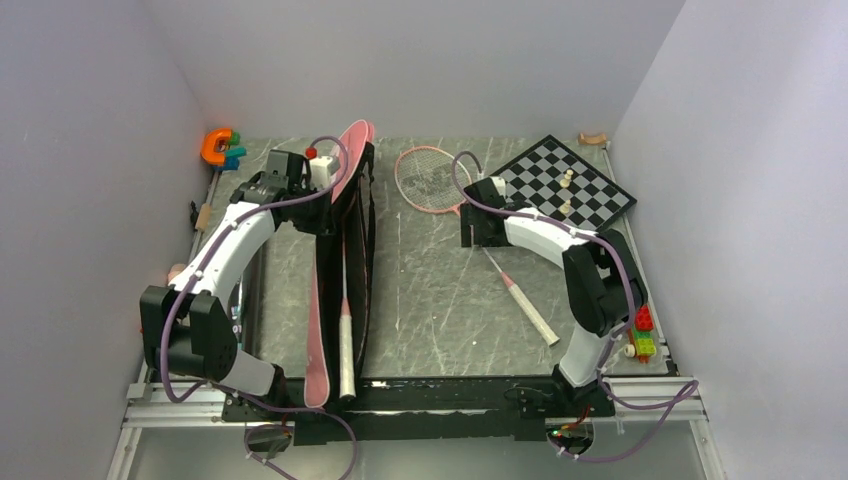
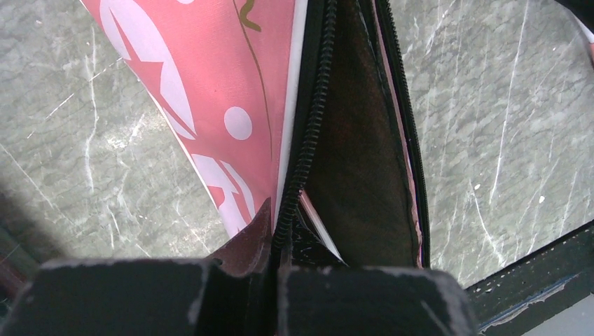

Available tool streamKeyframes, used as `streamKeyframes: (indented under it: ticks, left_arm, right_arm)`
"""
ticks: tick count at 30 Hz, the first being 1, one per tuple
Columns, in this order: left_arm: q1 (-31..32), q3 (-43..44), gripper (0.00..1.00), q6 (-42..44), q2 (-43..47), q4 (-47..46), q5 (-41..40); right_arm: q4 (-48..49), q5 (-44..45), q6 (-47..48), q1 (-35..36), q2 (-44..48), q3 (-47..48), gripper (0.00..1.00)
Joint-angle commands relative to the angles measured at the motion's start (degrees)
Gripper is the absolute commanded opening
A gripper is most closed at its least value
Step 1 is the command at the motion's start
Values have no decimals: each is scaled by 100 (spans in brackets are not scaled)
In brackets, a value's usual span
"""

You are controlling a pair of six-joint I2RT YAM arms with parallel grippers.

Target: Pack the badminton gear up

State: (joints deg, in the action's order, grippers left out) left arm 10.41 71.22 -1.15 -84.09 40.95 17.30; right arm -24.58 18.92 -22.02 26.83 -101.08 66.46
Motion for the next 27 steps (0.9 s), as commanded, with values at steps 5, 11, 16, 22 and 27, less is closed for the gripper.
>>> streamKeyframes:
  ticks: [5, 11, 16, 22, 27]
  left_arm:
    - [-31, -36, 0, -44, 360, 8, -106]
    - [-32, -59, 0, -19, 410, -8, -119]
    - [-31, -72, 0, 0, 446, -16, -129]
    - [-31, -104, 0, 27, 482, -38, -196]
    - [-40, -132, 0, 46, 556, -52, -226]
  right_arm:
    - [369, -393, -145, -63, -389, -198, 71]
    - [492, -705, -337, -39, -405, -395, 47]
    - [554, -730, -536, 221, -349, -491, 25]
    - [291, -259, -987, 917, -272, -421, 12]
    - [172, -236, -1648, 1323, -174, -521, 0]
